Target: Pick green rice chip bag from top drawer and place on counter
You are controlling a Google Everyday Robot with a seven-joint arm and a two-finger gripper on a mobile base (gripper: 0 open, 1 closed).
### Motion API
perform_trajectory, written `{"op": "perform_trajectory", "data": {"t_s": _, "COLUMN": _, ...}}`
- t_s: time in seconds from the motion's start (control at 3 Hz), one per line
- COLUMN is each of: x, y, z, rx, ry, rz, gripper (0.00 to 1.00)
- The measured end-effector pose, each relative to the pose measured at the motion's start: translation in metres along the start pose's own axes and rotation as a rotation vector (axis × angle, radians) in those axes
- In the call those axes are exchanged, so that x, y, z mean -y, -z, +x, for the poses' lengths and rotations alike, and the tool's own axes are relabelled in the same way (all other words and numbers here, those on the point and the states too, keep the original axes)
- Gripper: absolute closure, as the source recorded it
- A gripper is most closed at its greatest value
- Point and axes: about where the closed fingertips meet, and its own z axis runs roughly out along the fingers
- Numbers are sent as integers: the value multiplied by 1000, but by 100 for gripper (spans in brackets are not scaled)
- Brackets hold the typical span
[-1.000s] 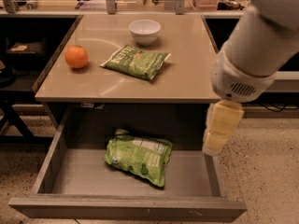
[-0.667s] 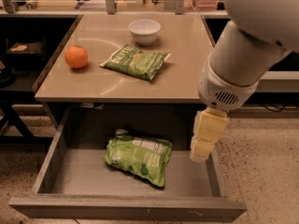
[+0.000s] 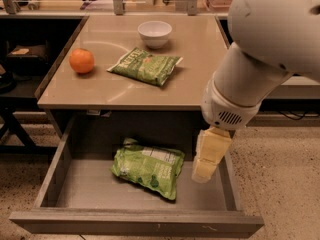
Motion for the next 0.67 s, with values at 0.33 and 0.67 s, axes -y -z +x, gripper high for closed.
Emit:
{"op": "perform_trajectory", "data": {"t_s": 0.33, "x": 4, "y": -94, "z": -38, "rx": 71, "ry": -70, "rz": -53, "gripper": 0}}
{"op": "perform_trajectory", "data": {"t_s": 0.67, "x": 4, "y": -94, "z": -38, "rx": 71, "ry": -70, "rz": -53, "gripper": 0}}
